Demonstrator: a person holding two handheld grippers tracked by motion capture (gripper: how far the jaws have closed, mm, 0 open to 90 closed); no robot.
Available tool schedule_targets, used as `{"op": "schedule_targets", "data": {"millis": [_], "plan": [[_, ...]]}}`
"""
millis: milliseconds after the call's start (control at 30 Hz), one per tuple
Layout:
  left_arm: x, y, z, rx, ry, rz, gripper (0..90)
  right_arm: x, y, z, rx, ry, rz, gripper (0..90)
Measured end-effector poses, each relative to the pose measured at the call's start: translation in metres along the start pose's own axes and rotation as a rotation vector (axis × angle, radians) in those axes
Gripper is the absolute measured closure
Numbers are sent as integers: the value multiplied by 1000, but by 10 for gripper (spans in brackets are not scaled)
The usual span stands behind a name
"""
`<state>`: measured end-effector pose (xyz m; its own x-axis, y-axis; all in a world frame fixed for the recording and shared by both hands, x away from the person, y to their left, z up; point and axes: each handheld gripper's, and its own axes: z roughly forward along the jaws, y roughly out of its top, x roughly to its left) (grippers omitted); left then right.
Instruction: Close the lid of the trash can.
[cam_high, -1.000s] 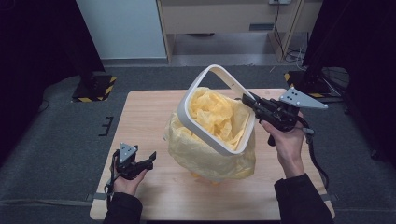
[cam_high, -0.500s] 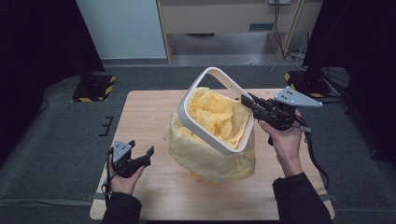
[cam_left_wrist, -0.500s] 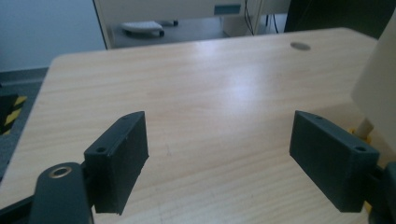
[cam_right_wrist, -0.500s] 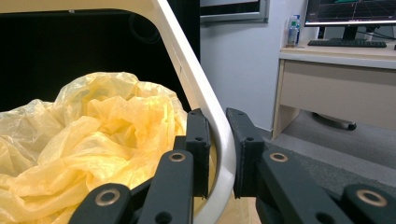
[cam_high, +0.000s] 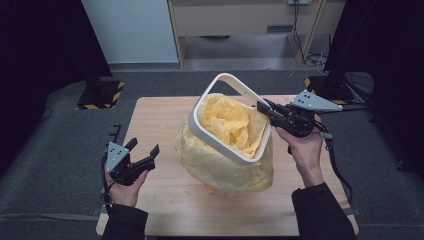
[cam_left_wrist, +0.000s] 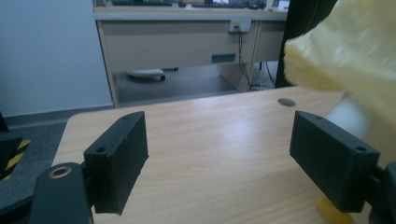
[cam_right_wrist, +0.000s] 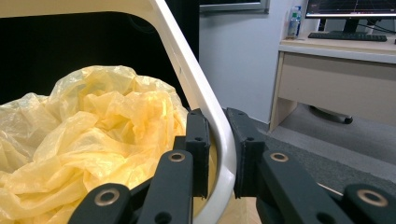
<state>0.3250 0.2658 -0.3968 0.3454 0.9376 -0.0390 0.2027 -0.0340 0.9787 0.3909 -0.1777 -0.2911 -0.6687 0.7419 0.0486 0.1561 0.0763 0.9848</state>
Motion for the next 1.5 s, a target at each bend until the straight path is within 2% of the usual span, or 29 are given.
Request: {"op": "schedule_targets", "data": {"millis": [100,267,467,700,1000,1067,1300,1500], "plan": [[-3,13,-5,-45,-5,8,191,0,0,0,0,0,1,799],[-5,29,-10,-91,-4,16,191,0,0,0,-1,0,0,798],[-5,46,-17,-149,2,9,190,0,0,1,-2,0,5,795],[-13,68,-25,-242,-1,11,191,0,0,2,-1,-1,6,792],[-39,104,-29,-341,-49,31,191,1,-1,4,-2,-4,7,783],[-47,113,-29,-357,-71,43,191,1,-1,4,-2,-6,4,782],[-68,132,-28,-390,-127,64,191,1,-1,5,-7,-7,0,776],[-83,140,-26,-394,-160,92,191,2,-2,7,-14,-6,2,764]]}}
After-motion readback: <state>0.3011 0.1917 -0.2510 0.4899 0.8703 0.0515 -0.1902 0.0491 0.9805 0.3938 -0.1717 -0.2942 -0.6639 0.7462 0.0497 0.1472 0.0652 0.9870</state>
